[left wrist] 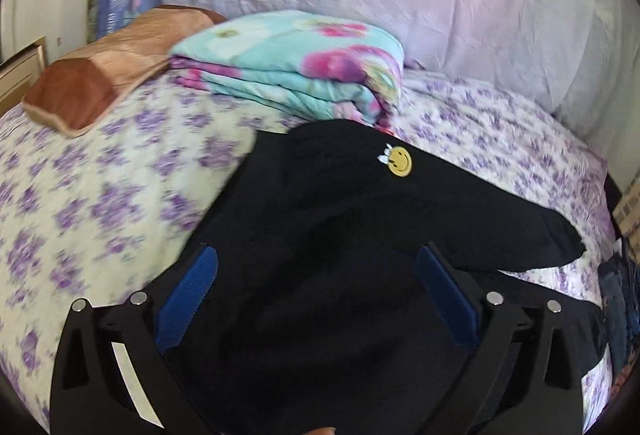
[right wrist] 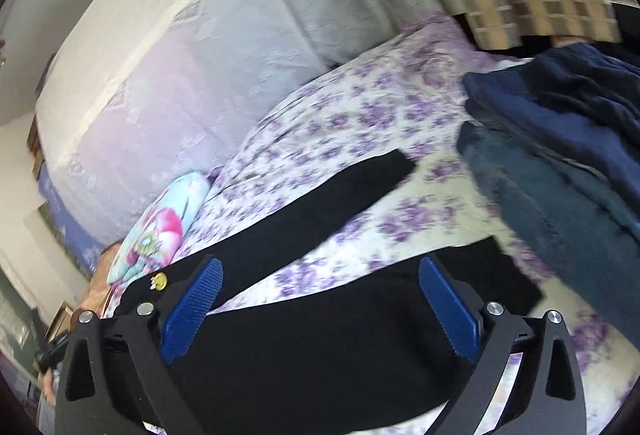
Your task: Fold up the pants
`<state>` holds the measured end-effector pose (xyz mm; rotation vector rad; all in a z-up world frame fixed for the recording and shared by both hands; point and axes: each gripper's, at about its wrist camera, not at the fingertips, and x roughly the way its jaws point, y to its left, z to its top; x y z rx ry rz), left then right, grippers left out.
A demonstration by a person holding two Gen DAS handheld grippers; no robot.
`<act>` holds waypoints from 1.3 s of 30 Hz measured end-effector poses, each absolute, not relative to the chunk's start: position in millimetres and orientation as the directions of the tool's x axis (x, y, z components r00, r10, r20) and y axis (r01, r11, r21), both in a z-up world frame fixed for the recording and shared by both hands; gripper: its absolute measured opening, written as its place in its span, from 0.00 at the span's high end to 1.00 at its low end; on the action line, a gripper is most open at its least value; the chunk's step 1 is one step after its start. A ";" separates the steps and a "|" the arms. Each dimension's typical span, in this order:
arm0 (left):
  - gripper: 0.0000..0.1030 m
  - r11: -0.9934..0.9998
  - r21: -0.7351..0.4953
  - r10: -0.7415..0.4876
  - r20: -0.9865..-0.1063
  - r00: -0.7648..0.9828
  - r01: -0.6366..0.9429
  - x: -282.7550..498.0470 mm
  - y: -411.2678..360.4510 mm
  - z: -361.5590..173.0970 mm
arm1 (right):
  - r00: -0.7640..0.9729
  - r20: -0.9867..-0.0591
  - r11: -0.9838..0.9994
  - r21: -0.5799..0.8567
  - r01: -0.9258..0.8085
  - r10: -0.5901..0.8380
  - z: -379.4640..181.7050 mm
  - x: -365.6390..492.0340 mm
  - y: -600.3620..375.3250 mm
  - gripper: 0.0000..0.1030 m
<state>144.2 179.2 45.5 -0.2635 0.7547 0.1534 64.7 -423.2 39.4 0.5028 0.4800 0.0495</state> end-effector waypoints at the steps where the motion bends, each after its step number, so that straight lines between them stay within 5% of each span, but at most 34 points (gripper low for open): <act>1: 0.05 0.962 -0.160 0.047 -0.706 0.707 -0.223 158.3 174.6 39.5 | 0.886 -0.430 0.878 0.475 0.059 0.173 38.3 70.4 -417.2 0.04; 4: 0.05 0.959 -0.075 0.125 -0.754 0.644 -0.275 194.8 172.4 10.9 | 0.877 -0.446 0.884 0.464 0.056 0.178 29.9 85.2 -402.8 0.04; 9: 0.05 0.935 -0.124 0.100 -0.806 0.583 -0.332 212.2 196.5 -29.3 | 0.897 -0.427 0.922 0.382 0.065 0.114 21.8 86.4 -384.9 0.04; 16: 0.04 0.944 0.036 0.208 -0.835 0.509 -0.327 224.5 180.5 -51.2 | 0.876 -0.472 0.952 0.301 0.057 0.097 7.7 102.9 -369.7 0.04; 21: 0.04 0.942 0.010 0.191 -0.837 0.513 -0.334 222.8 185.3 -51.3 | 0.860 -0.503 0.962 0.266 0.056 0.089 -4.5 109.5 -365.2 0.04; 27: 0.05 0.933 0.099 0.288 -0.779 0.556 -0.345 214.3 169.0 -32.3 | 0.806 -0.575 0.962 0.271 0.021 0.144 -20.8 117.3 -363.4 0.04; 39: 0.05 0.976 0.045 0.189 -0.667 0.720 -0.215 232.7 112.4 32.3 | 0.806 -0.553 0.926 0.377 0.015 0.212 11.2 143.5 -374.0 0.04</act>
